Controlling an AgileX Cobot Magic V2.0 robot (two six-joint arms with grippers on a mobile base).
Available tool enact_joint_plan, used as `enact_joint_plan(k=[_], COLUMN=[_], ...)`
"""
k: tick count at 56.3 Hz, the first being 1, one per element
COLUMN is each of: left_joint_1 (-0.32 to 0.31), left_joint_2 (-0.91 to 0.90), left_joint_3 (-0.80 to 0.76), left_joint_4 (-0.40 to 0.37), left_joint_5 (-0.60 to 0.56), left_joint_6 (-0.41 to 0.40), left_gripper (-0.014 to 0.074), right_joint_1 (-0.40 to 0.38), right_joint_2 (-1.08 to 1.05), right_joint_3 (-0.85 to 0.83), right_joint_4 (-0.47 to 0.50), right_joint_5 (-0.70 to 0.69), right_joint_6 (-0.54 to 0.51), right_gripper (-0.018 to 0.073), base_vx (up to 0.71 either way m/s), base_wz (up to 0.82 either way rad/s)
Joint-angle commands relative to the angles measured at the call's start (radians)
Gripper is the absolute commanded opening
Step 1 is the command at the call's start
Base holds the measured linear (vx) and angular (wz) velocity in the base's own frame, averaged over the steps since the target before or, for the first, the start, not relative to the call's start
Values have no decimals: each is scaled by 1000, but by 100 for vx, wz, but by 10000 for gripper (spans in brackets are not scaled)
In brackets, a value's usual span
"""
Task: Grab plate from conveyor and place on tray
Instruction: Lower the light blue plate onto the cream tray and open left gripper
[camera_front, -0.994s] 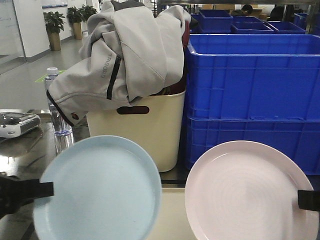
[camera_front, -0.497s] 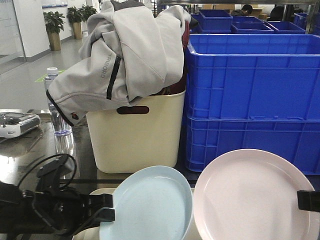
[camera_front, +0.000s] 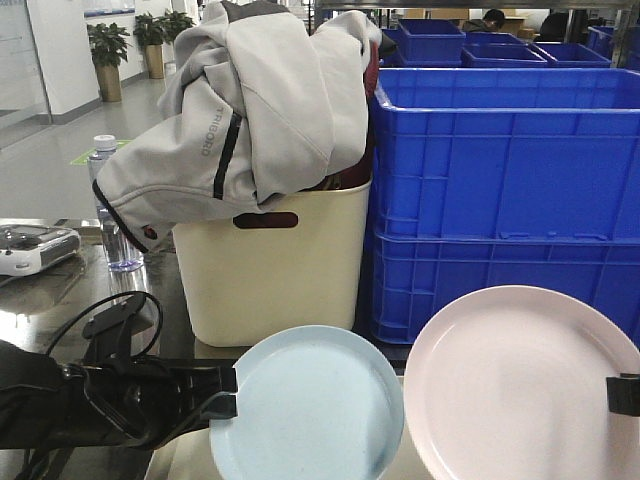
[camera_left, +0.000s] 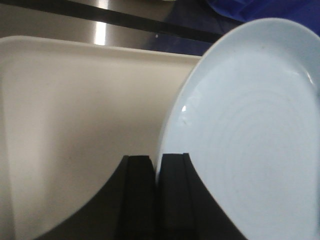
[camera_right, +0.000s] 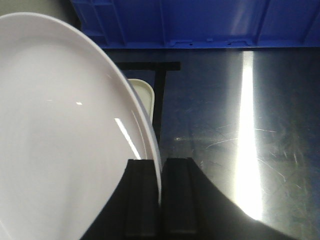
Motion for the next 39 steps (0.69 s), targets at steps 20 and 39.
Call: enact_joint_plan(k=[20,39], left_joint_1=[-6,-6], left_joint_2=[47,42], left_joint_3=[-34,-36], left_joint_4=[-73,-77], left_joint_5=[37,96], left_joint_6=[8,35], left_gripper=[146,439], right_joint_1=[-3,-3], right_joint_2=[-12,-12], right_joint_3=[-31,-31], right_joint_4=[17,20], right_joint_5=[-80,-87], right_joint_6=[8,12], right_gripper=[-10,-10], base_vx=[0,0], base_wz=[0,0])
